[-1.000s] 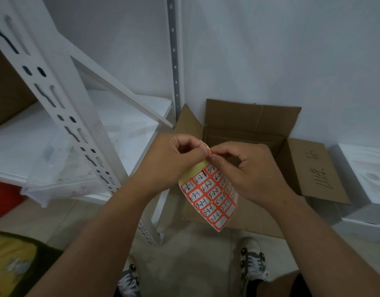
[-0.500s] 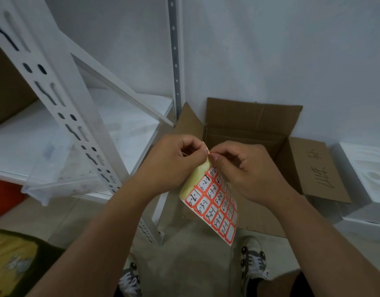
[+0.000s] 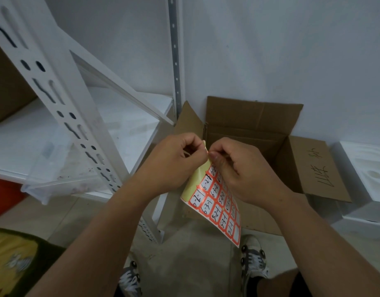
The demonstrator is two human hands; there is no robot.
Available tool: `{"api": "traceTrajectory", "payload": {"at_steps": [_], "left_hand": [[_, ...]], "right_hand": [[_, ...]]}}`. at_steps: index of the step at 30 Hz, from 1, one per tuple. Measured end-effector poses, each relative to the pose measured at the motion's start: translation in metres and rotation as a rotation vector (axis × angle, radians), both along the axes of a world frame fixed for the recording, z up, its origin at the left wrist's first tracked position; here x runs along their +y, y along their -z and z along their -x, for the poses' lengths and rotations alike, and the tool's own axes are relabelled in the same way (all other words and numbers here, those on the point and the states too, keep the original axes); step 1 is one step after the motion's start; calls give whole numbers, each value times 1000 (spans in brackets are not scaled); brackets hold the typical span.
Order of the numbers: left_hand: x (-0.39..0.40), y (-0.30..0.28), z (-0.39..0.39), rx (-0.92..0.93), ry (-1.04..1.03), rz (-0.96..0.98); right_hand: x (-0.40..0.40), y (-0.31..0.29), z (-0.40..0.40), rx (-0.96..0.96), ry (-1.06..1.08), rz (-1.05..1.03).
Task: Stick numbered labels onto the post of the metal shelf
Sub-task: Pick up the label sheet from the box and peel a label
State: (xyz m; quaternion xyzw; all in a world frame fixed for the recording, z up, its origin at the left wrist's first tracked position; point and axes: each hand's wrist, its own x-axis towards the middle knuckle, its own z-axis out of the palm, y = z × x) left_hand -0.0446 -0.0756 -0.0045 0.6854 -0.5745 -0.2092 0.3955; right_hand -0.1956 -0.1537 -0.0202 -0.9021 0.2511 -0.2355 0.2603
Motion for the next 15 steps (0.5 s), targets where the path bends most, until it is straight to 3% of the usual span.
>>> {"api": "traceTrajectory", "payload": {"at_steps": [7, 11, 15], "left_hand": [[1, -1, -1, 10, -9, 28], [2, -5, -2, 200, -25, 27], [4, -10, 0, 277, -48, 6]], "right_hand": [[-2, 0, 1, -107, 43, -81], [-5, -5, 2, -223, 128, -346], [-8, -7, 3, -251, 129, -414]]}}
